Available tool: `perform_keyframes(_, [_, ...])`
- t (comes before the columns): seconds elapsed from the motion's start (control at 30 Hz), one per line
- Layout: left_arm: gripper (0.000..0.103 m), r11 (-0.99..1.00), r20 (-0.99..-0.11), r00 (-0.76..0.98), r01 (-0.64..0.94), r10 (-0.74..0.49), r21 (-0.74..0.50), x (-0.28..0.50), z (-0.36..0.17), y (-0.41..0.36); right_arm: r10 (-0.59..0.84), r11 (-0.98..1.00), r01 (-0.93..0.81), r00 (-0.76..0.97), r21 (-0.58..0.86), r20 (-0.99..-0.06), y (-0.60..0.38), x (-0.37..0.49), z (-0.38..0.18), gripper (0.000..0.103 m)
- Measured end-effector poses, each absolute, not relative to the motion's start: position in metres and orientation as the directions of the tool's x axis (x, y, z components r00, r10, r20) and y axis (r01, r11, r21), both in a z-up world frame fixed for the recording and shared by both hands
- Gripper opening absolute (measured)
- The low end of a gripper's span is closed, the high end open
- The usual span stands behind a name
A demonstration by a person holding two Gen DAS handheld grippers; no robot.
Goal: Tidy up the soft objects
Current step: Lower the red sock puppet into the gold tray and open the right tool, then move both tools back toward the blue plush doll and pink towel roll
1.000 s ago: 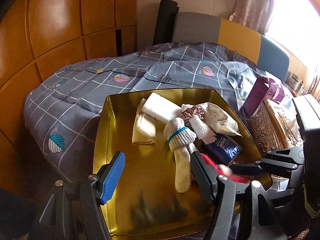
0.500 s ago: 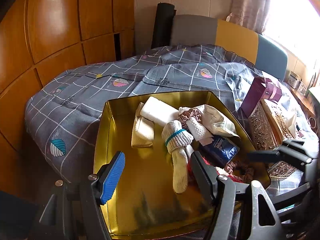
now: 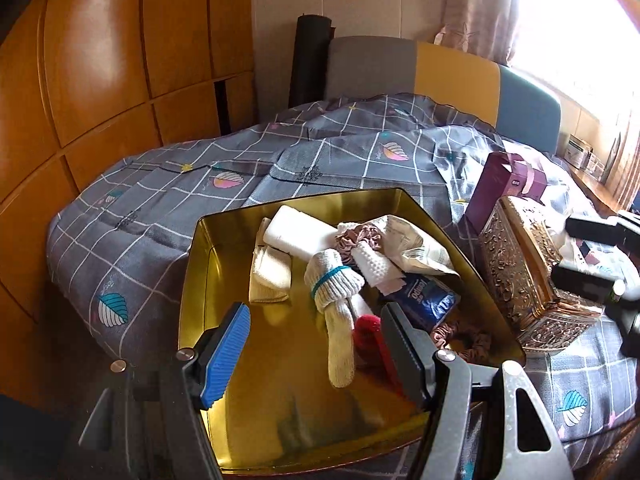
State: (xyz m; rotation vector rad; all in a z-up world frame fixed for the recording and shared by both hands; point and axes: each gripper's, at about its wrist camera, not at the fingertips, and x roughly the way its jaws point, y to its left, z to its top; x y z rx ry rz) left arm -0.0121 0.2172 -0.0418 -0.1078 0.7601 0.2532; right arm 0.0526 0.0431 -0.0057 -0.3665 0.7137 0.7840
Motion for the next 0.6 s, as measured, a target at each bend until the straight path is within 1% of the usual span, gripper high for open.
perform_keyframes(0.17, [0.069, 0.969, -0.685, 0.704, -0.247, 0.184, 0.007, -0.011, -0.037, 0.210, 0.474, 0.751, -0.660, 0.564, -0.024, -0.676, 0.002, 0.071, 0.008, 0.073])
perform_keyframes(0.27, [0.069, 0.974, -0.680, 0.711, -0.227, 0.178, 0.018, -0.010, -0.033, 0.204, 0.441, 0.808, -0.589, 0.607, -0.003, -0.661, -0.028, 0.085, 0.013, 0.076])
perform_keyframes(0.3, [0.069, 0.975, -0.677, 0.714, -0.219, 0.176, 0.023, -0.010, -0.032, 0.202, 0.425, 0.827, -0.563, 0.624, 0.000, -0.656, -0.038, 0.088, 0.014, 0.077])
perform_keyframes(0.53, [0.069, 0.983, -0.666, 0.728, -0.176, 0.162, 0.046, -0.008, -0.024, 0.183, 0.278, 0.933, -0.361, 0.715, 0.001, -0.642, -0.112, 0.116, 0.018, 0.078])
perform_keyframes(0.6, [0.069, 0.985, -0.665, 0.731, -0.165, 0.157, 0.051, -0.007, -0.022, 0.179, 0.228, 0.955, -0.298, 0.732, -0.001, -0.642, -0.135, 0.123, 0.015, 0.082])
